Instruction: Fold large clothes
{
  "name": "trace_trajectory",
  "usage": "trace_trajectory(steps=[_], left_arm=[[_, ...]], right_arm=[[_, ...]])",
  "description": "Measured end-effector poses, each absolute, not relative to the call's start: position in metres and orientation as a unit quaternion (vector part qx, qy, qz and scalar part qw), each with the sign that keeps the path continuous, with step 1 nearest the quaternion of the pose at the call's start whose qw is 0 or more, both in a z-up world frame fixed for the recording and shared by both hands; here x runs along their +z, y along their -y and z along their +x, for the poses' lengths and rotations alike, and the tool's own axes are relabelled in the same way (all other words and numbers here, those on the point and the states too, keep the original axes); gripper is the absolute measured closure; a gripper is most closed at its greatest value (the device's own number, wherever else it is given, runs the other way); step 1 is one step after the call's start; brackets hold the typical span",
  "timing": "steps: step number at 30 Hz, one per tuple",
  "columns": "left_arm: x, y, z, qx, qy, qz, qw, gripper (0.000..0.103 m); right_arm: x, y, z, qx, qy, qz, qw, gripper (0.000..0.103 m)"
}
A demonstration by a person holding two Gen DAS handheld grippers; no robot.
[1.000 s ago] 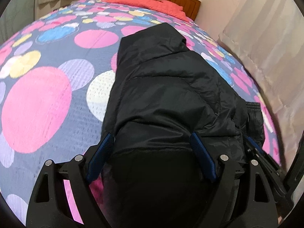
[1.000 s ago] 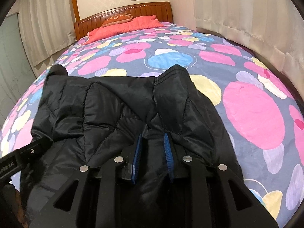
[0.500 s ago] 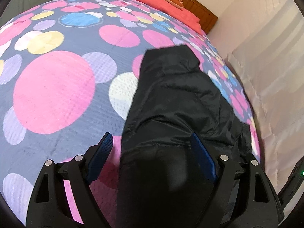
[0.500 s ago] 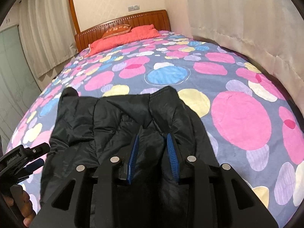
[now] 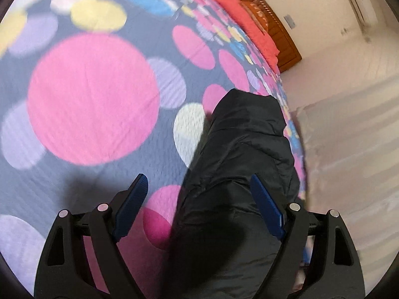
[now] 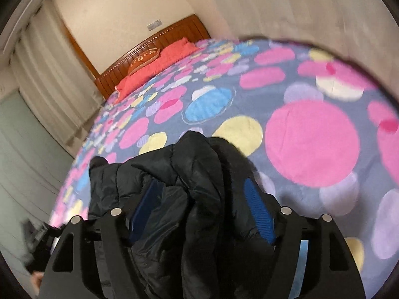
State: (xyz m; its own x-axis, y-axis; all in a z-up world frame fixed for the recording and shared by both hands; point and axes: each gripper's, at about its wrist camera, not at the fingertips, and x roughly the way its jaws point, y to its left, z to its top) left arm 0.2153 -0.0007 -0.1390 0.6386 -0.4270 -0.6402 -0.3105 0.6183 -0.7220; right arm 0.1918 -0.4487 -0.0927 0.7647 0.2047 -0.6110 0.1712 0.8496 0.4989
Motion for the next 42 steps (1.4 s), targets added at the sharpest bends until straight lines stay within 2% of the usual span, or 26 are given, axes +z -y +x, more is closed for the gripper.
trace_trajectory(steps=[5, 12, 14, 19, 22, 24, 25, 26, 29, 34, 42], left_arm=[[-0.164, 0.001, 0.215, -0.072, -0.433, -0.481, 0.759, 0.014], [-0.174, 0.026, 0.225, -0.147, -0.438, -0.454, 0.762, 0.009], [-0.178, 0.036, 0.23, -0.173, -0.448, -0.449, 0.754, 0.009], [-0.178, 0.056, 0.239, -0.202, -0.459, -0.42, 0.757, 0.008], [-0.178, 0.06, 0.243, -0.213, -0.465, -0.415, 0.752, 0.008], [-0.177, 0.066, 0.244, -0.221, -0.467, -0.404, 0.755, 0.009], [-0.177, 0.068, 0.243, -0.223, -0.467, -0.402, 0.755, 0.012], [-0.176, 0.07, 0.244, -0.225, -0.468, -0.4, 0.755, 0.013], [-0.174, 0.074, 0.245, -0.23, -0.468, -0.397, 0.755, 0.017], [-0.164, 0.077, 0.249, -0.239, -0.466, -0.391, 0.757, 0.023], [-0.135, 0.049, 0.256, -0.24, -0.446, -0.365, 0.781, 0.024]], right_arm=[[-0.123, 0.469, 0.206, 0.022, -0.373, 0.317, 0.871, 0.032], [-0.171, 0.487, 0.215, 0.085, -0.397, 0.418, 0.813, 0.031], [-0.187, 0.487, 0.218, 0.117, -0.4, 0.457, 0.786, 0.028], [-0.184, 0.47, 0.221, 0.138, -0.408, 0.412, 0.803, 0.023], [-0.182, 0.454, 0.223, 0.14, -0.418, 0.372, 0.817, 0.024], [-0.183, 0.449, 0.223, 0.138, -0.422, 0.363, 0.819, 0.029], [-0.184, 0.447, 0.223, 0.134, -0.426, 0.357, 0.82, 0.043], [-0.185, 0.444, 0.223, 0.133, -0.43, 0.355, 0.819, 0.051], [-0.186, 0.44, 0.222, 0.139, -0.426, 0.375, 0.812, 0.064], [-0.179, 0.434, 0.214, 0.144, -0.403, 0.394, 0.813, 0.071], [-0.158, 0.403, 0.222, 0.186, -0.377, 0.412, 0.809, 0.072]])
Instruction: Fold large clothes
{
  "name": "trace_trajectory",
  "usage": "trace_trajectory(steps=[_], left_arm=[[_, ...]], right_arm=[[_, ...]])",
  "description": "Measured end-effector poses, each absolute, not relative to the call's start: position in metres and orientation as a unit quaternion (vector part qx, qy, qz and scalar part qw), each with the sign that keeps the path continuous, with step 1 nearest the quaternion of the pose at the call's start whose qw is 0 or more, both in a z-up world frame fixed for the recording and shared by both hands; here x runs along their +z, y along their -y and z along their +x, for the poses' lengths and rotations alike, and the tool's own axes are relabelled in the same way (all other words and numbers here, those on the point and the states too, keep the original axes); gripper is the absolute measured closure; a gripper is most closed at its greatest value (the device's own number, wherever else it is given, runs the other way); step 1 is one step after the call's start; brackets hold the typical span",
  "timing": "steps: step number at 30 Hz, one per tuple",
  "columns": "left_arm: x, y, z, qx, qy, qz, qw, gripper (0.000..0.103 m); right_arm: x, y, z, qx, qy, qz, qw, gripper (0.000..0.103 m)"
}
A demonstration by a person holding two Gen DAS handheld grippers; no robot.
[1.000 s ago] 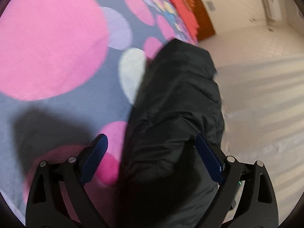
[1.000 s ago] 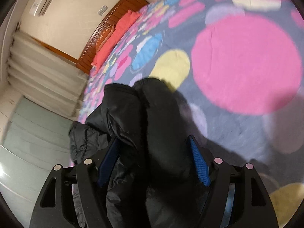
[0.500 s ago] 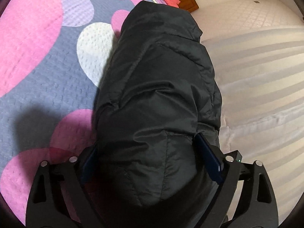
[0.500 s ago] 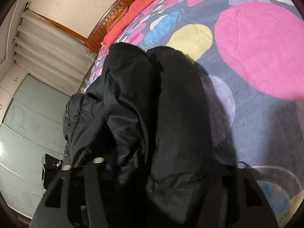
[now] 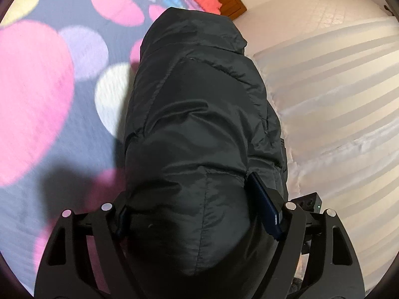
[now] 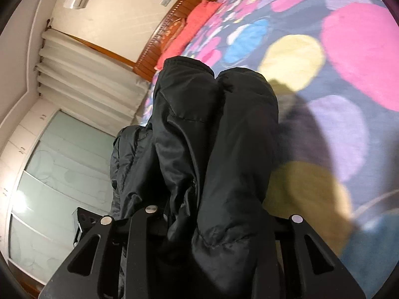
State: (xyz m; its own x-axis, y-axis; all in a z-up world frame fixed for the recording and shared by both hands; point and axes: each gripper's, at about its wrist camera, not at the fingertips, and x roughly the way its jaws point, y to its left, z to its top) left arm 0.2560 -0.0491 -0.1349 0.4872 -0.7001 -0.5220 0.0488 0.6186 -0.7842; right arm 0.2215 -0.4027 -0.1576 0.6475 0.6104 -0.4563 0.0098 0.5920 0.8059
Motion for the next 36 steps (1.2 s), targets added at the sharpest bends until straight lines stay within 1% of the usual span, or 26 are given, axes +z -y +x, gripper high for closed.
trace_trajectory(steps=[5, 10, 12, 16, 21, 23, 25, 27, 29, 31, 36], left_arm=[[-0.122, 0.008, 0.269, -0.219, -0.437, -0.361, 0.794, 0.024], [-0.114, -0.03, 0.287, -0.192, -0.432, -0.342, 0.812, 0.024], [-0.116, -0.041, 0.294, -0.186, -0.434, -0.338, 0.814, 0.024], [-0.139, -0.06, 0.31, -0.172, -0.454, -0.342, 0.805, 0.024], [-0.151, -0.062, 0.315, -0.165, -0.457, -0.35, 0.801, 0.023], [-0.151, -0.061, 0.313, -0.165, -0.457, -0.349, 0.801, 0.022], [-0.149, -0.06, 0.312, -0.164, -0.455, -0.348, 0.803, 0.02], [-0.146, -0.064, 0.307, -0.151, -0.451, -0.342, 0.81, 0.017], [-0.143, -0.064, 0.301, -0.144, -0.443, -0.333, 0.82, 0.016], [-0.137, -0.066, 0.29, -0.136, -0.434, -0.328, 0.828, 0.015], [-0.134, -0.072, 0.252, -0.152, -0.419, -0.343, 0.827, 0.011]], right_arm=[[-0.151, 0.359, 0.253, 0.216, -0.377, 0.412, 0.801, 0.072], [-0.161, 0.319, 0.287, 0.238, -0.387, 0.423, 0.784, 0.072], [-0.165, 0.308, 0.296, 0.24, -0.393, 0.423, 0.78, 0.072], [-0.181, 0.294, 0.308, 0.222, -0.412, 0.414, 0.781, 0.072], [-0.187, 0.295, 0.312, 0.209, -0.421, 0.416, 0.778, 0.07], [-0.186, 0.298, 0.311, 0.204, -0.423, 0.409, 0.782, 0.064], [-0.182, 0.296, 0.311, 0.197, -0.425, 0.398, 0.789, 0.06], [-0.179, 0.299, 0.305, 0.194, -0.428, 0.39, 0.792, 0.053], [-0.175, 0.304, 0.299, 0.194, -0.429, 0.383, 0.795, 0.047], [-0.173, 0.303, 0.303, 0.193, -0.429, 0.379, 0.797, 0.044], [-0.17, 0.31, 0.281, 0.198, -0.43, 0.372, 0.799, 0.037]])
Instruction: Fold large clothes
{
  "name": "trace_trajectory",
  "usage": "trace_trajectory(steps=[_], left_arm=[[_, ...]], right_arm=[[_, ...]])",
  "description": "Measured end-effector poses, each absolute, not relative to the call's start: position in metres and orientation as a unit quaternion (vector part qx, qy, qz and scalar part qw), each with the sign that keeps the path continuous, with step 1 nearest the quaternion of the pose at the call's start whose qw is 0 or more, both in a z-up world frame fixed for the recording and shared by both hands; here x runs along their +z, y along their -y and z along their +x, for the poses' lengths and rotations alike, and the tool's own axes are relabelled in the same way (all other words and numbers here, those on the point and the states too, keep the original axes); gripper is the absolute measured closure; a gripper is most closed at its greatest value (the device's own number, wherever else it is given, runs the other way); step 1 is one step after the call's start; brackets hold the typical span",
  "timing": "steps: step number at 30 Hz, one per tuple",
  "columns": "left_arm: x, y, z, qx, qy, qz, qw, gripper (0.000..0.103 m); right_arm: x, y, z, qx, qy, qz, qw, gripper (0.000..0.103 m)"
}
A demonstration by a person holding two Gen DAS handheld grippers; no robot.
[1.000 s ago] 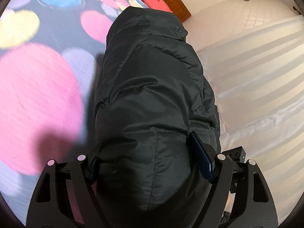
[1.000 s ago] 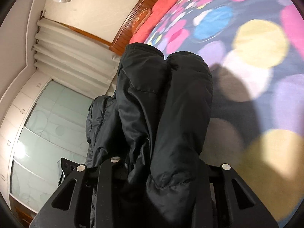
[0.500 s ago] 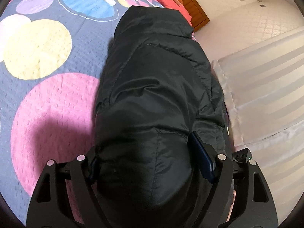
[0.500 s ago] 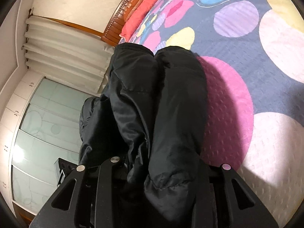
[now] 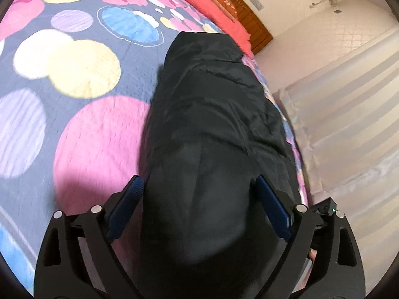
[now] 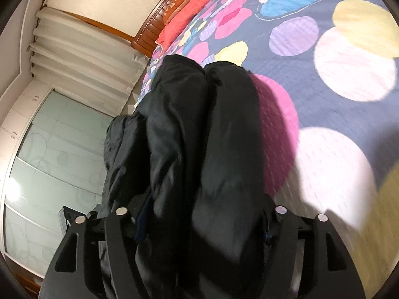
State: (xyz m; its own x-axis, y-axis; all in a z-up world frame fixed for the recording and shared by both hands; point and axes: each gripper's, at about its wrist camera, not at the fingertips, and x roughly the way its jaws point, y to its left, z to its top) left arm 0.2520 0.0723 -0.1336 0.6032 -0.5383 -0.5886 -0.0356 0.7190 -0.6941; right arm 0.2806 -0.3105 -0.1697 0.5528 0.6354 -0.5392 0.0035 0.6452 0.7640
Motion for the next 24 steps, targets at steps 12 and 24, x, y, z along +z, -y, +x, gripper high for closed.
trace_trajectory(steps=[12, 24], left_arm=[[-0.162, -0.076, 0.226, -0.185, -0.418, -0.406, 0.791, 0.008], [-0.134, -0.056, 0.207, -0.138, -0.432, -0.357, 0.817, 0.027]], right_arm=[[-0.185, 0.308, 0.242, 0.21, -0.444, 0.365, 0.791, 0.029], [-0.179, 0.31, 0.224, 0.212, -0.449, 0.383, 0.779, 0.072]])
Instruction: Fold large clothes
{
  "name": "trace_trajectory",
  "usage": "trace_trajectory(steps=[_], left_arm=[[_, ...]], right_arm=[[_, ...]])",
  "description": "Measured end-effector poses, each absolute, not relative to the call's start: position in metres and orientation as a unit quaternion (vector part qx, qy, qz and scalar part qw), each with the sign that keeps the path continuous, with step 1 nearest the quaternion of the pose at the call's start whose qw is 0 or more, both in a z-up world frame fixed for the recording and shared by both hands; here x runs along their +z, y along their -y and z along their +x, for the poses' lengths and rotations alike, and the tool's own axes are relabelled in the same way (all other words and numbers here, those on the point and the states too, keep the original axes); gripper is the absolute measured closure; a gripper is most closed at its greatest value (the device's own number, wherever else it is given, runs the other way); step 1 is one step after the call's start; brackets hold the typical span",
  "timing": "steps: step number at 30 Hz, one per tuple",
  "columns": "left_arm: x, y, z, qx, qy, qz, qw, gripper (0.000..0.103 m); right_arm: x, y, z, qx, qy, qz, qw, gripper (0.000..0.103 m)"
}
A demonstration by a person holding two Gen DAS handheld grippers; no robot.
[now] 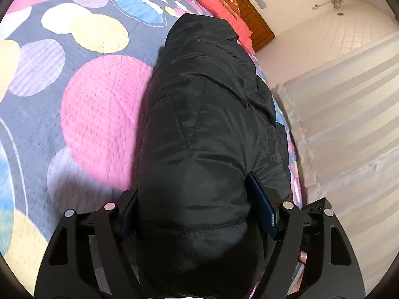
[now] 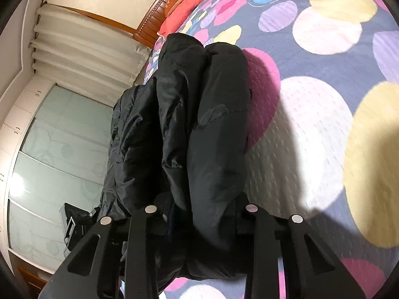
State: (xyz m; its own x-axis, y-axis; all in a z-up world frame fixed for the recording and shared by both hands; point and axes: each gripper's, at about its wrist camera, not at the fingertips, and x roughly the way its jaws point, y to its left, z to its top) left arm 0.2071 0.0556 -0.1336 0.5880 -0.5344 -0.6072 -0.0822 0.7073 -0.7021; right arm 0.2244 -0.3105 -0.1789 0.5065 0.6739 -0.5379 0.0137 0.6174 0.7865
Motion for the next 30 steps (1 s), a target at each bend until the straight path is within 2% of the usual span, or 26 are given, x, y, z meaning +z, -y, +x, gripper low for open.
trace_trajectory(steps=[18, 30], left_arm=[[-0.142, -0.054, 0.199, -0.128, -0.424, -0.334, 0.832, 0.026], [-0.142, -0.06, 0.195, -0.125, -0.42, -0.339, 0.833, 0.016]], right_arm=[[-0.2, 0.321, 0.225, 0.214, -0.445, 0.417, 0.763, 0.071], [-0.194, 0.324, 0.216, 0.199, -0.434, 0.423, 0.77, 0.057]])
